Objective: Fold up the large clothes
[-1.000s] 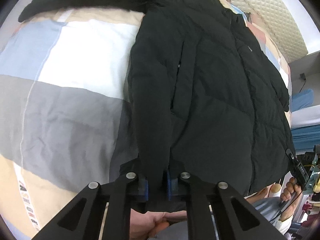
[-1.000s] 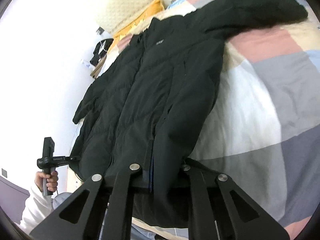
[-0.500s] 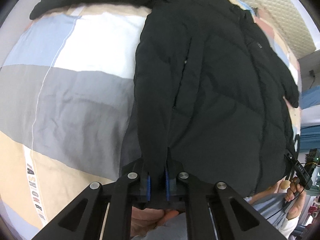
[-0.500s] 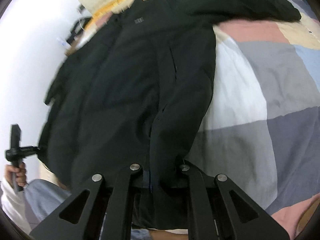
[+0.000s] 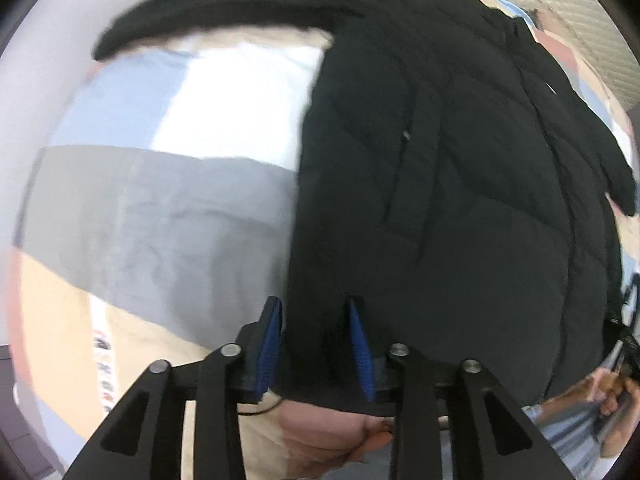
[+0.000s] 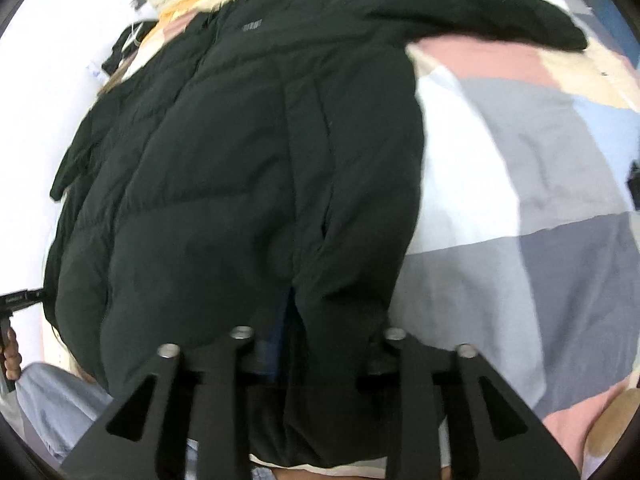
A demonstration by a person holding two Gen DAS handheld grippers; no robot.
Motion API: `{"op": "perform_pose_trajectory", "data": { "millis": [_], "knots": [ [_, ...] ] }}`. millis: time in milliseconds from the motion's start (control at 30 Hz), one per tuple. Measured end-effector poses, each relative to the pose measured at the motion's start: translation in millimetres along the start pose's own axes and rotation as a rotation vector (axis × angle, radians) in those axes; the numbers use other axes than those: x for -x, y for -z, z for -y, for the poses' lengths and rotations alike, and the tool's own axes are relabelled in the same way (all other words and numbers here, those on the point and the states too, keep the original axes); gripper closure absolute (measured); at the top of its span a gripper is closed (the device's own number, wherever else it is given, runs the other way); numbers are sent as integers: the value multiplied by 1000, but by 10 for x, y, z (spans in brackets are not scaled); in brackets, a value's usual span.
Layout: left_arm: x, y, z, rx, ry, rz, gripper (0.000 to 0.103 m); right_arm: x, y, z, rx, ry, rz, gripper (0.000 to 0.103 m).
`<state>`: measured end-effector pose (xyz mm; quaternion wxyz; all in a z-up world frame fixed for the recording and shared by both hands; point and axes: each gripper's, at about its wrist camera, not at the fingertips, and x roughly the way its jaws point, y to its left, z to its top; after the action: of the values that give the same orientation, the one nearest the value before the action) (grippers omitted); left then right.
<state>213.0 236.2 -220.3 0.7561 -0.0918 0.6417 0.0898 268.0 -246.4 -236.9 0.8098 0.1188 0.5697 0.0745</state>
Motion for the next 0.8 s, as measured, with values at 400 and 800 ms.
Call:
{"op": "perform_pose_trajectory", "data": {
  "millis": [400,800],
  "knots": [
    [1465,-129,548,-78,44,418,66,1011,-57,121,-40,99,334,43],
    [2216,-208,2162,-294,224,729,66,2159,-181,-29,21,121,652,41]
  ]
}}
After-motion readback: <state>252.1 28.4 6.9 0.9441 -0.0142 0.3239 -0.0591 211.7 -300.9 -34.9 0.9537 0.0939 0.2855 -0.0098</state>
